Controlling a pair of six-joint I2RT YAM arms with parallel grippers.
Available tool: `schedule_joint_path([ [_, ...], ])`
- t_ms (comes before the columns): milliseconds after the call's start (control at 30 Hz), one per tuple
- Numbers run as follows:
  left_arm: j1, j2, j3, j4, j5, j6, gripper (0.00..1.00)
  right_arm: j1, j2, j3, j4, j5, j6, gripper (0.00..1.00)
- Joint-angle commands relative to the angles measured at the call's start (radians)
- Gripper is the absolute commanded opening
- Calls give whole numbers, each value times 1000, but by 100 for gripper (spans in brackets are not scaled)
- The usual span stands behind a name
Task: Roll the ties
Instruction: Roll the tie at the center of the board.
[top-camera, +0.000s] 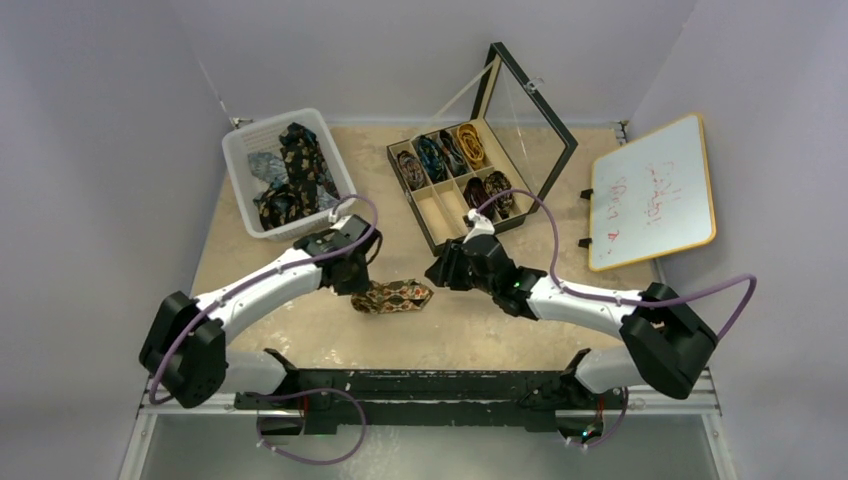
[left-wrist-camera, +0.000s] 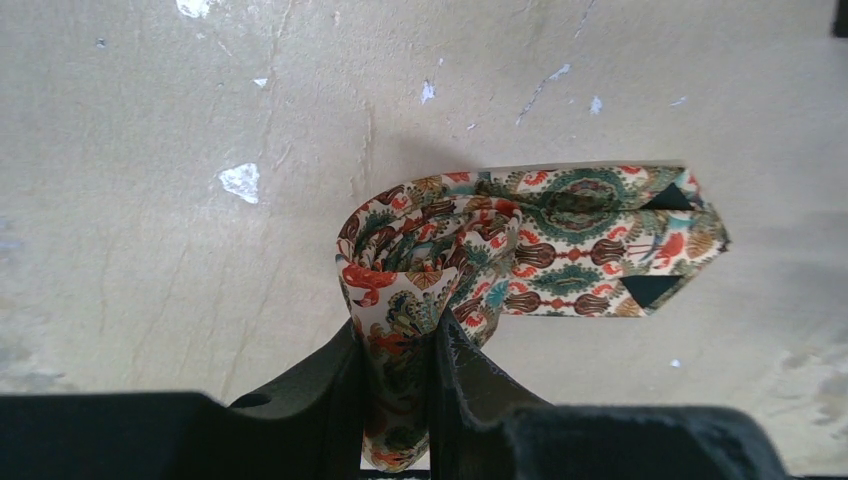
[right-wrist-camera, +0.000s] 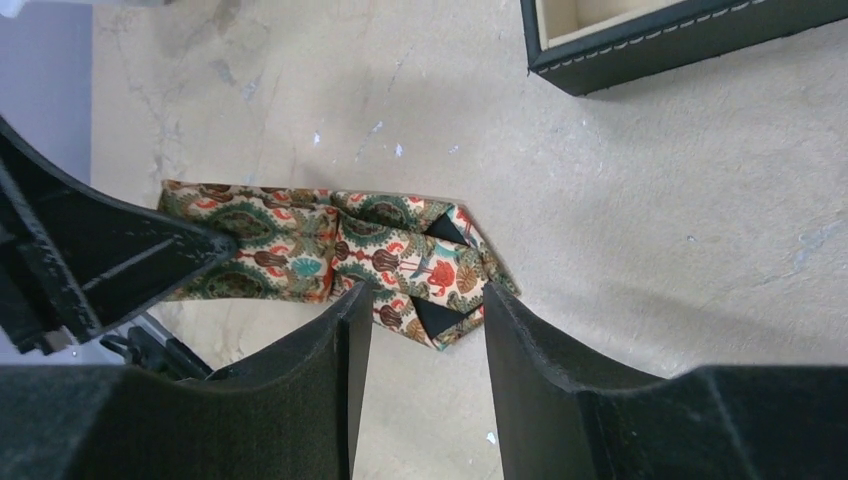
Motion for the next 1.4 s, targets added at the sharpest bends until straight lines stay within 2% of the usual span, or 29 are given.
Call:
schedule_joint_path([
  [0,-81,82,109,-120,-166,-42,0,-12,-35,-17,15,30,-1,48],
  [300,-235,248,276,-280,-296,-201,0,-21,-23,-72,85,-32,35,48],
  [433,-271,331,346,-376,-343,-265,0,-22,40,-77,193,-188,38,38],
  [567,-293,371,387,-399,-351,-290,0,-21,158,-63,303,-336,60,25],
  [700,-304,368,401,-375,-341,-281,0,-25,260,-36,374,-406,85,19],
  [967,-319,370,427,-342,-350,-227,0,-28,342,-7,391,-456,85,17],
  [1100,-343,408,468,-424,-422,-268,0,-28,327,-16,391,-449,90,17],
  [1300,-370,506,544,-534,-495,-318,0,-54,187,-72,346,-358,113,18],
  [1367,-377,523,556,-540,-506,-323,0,-75,104,-117,305,-286,136,22],
])
